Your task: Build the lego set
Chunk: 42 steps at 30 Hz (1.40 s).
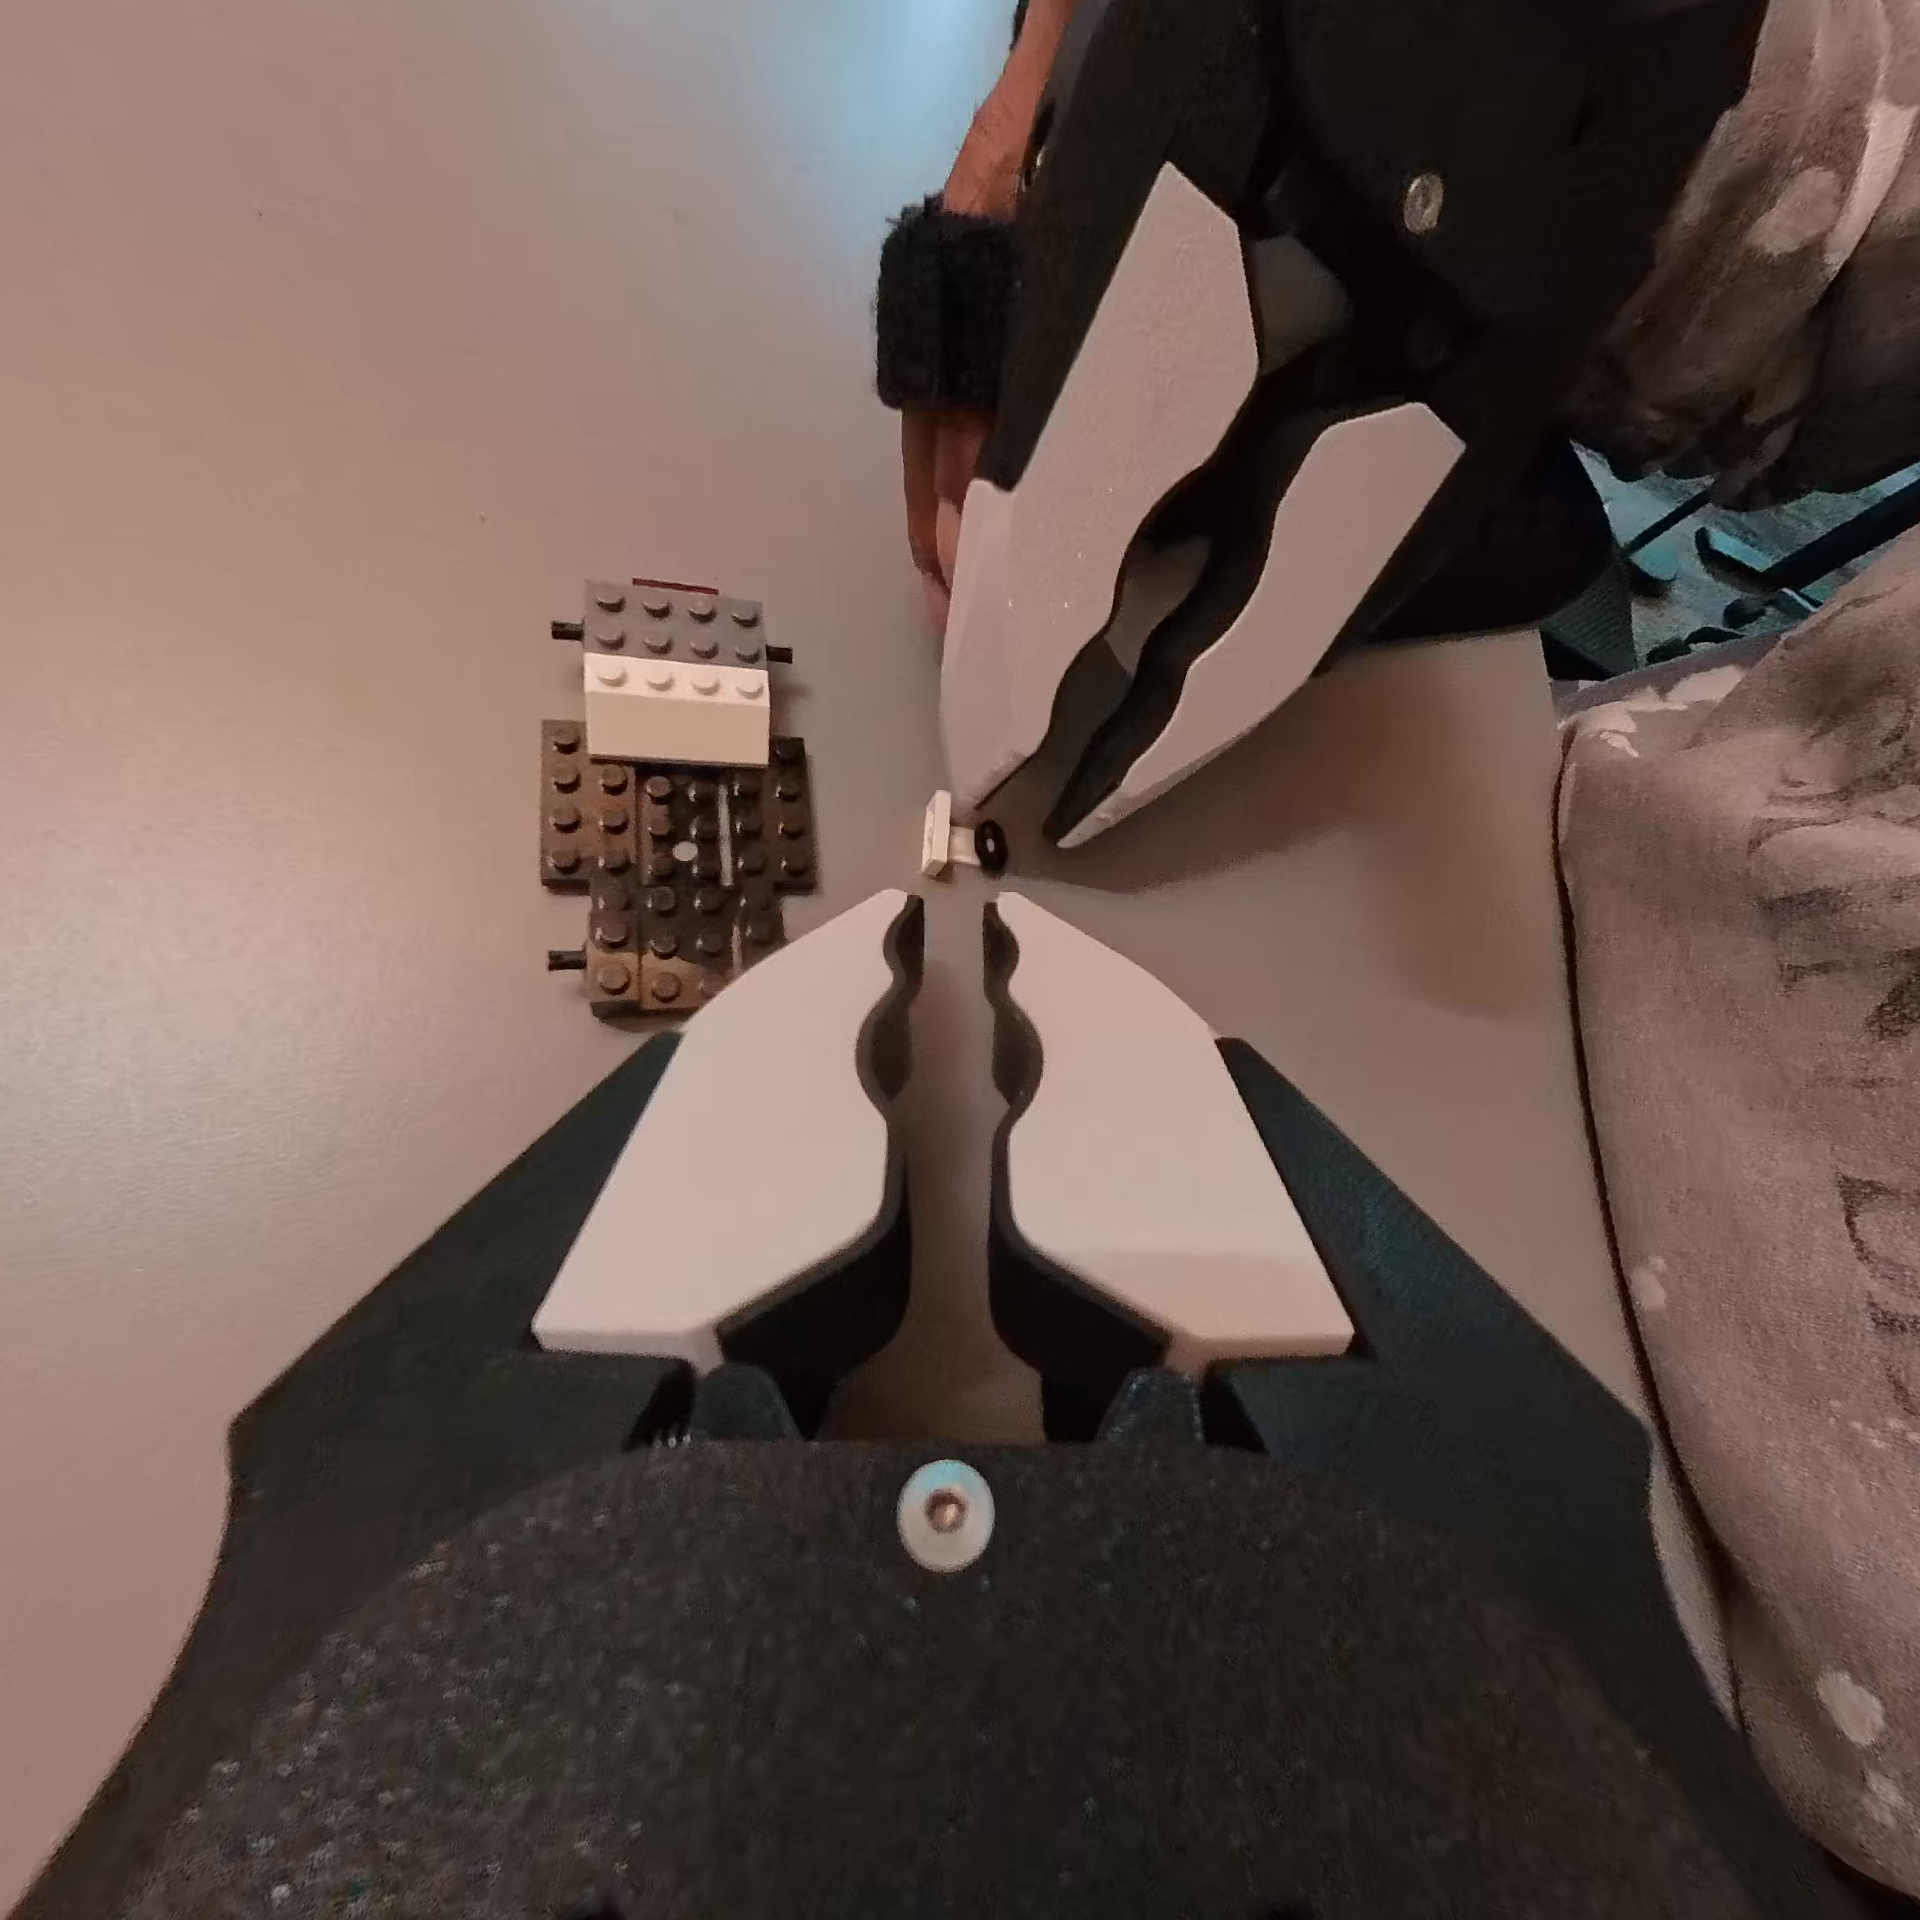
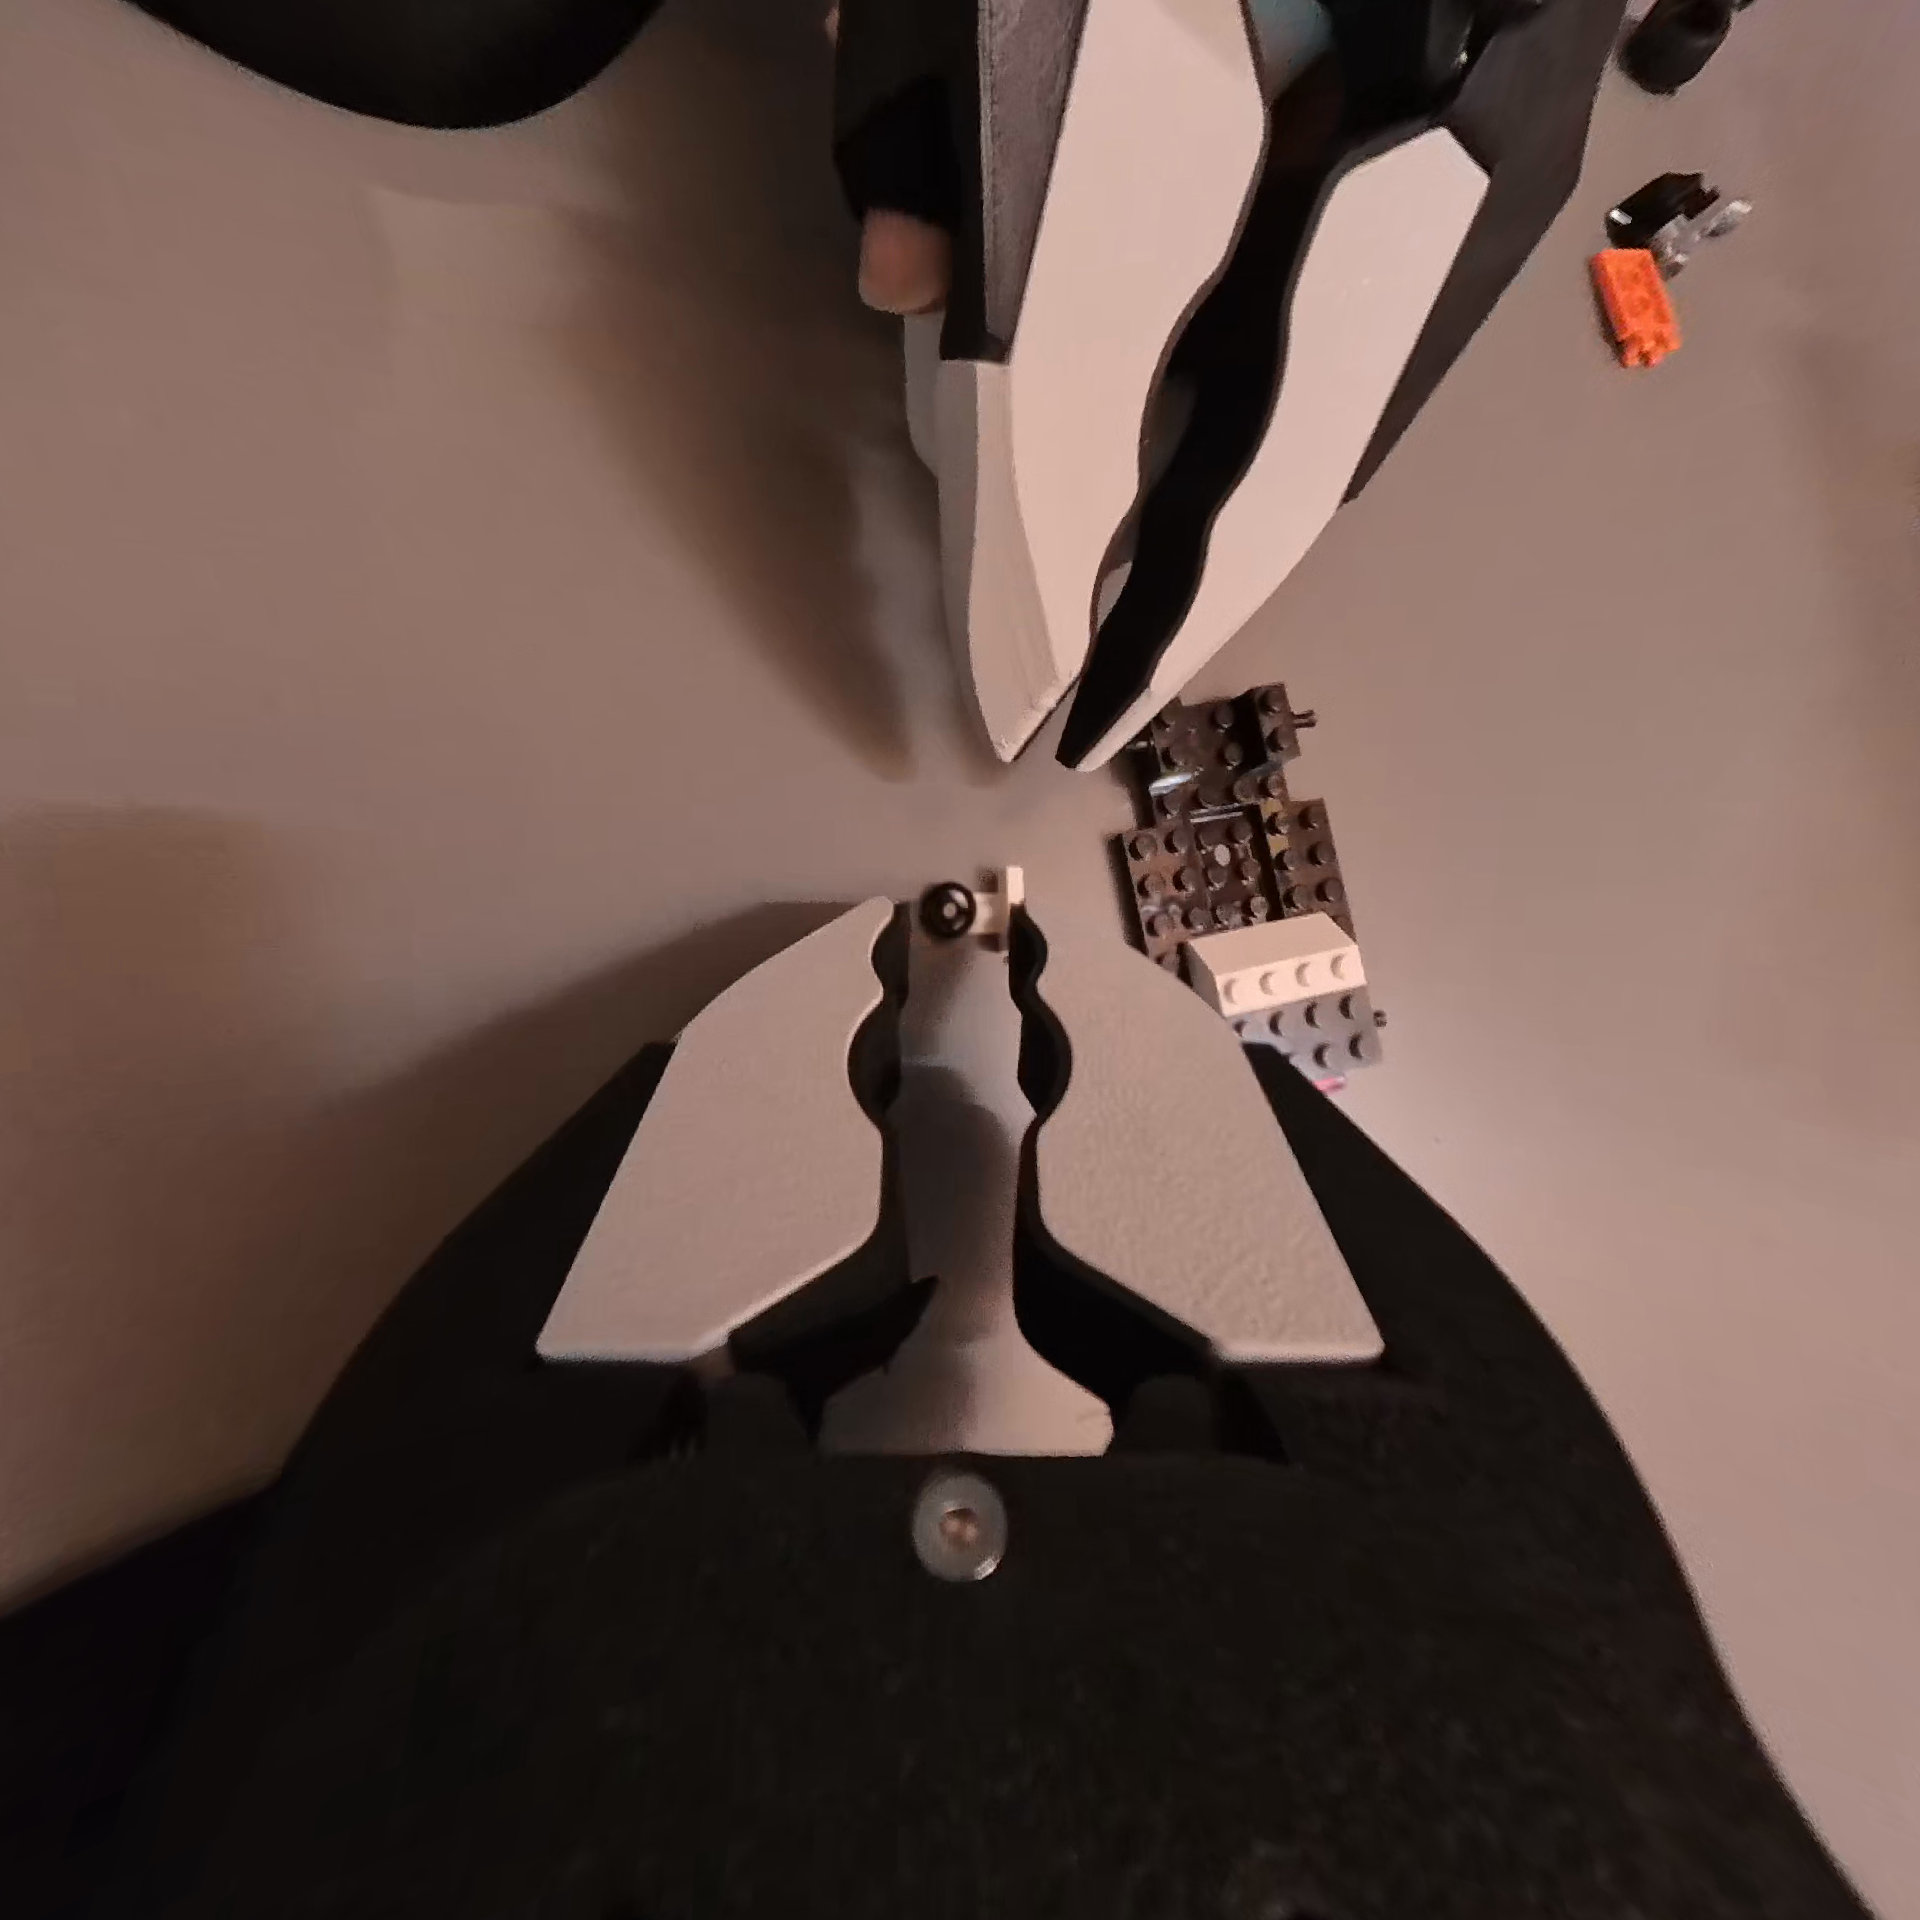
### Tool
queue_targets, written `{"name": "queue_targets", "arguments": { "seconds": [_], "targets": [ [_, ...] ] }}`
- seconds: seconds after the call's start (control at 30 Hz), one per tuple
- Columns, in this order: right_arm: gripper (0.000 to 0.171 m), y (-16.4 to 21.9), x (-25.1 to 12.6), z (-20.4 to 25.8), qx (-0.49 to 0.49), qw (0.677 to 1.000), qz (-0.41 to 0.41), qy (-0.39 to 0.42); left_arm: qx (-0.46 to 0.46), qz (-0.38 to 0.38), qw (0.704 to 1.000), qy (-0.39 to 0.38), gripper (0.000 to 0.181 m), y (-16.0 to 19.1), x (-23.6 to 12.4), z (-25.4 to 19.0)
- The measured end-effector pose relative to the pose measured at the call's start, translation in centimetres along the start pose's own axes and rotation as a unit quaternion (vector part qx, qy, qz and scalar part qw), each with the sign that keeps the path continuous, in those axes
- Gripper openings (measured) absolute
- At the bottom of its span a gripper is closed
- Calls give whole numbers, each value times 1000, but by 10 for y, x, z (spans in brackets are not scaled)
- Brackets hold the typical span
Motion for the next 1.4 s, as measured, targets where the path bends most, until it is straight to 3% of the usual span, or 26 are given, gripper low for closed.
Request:
{"name": "queue_targets", "arguments": {
  "seconds": [0.13,0.27,0.53,0.73,0.87,1.0,1.2,1.27,1.4],
  "targets": [
    [17,1,7,-1,-7,1000,18,3,3,2,1000,-2,10,0,-1,1],
    [1,0,7,-4,2,1000,21,4,8,2,1000,-5,11,0,-2,0],
    [0,1,6,-5,29,999,15,-3,21,-2,1000,-11,11,-1,-1,0],
    [0,-14,-15,-24,109,988,-103,34,70,-48,995,-42,18,-14,-3,-2],
    [0,-27,-39,-45,219,949,-221,49,114,-124,982,-91,21,-34,-12,-3],
    [0,-24,-48,-51,283,922,-264,31,128,-129,975,-126,19,-35,-17,4],
    [0,-12,-33,-29,184,970,-158,8,133,-116,972,-154,15,-31,-20,14],
    [8,-7,-22,-20,136,985,-103,-5,136,-113,972,-158,14,-30,-20,14],
    [12,-1,-3,-14,118,992,-42,-32,139,-108,970,-167,14,-29,-21,16]
  ]
}}
Point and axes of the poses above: each gripper's, where its closed fingertips meet, x out along the fingers, y out of its underside, z = x × y across the jaws, the point moved 4 cm from there along -x, back along the fingers, and after that the axes turned 5 degrees about -y, right-handed, at the moved point
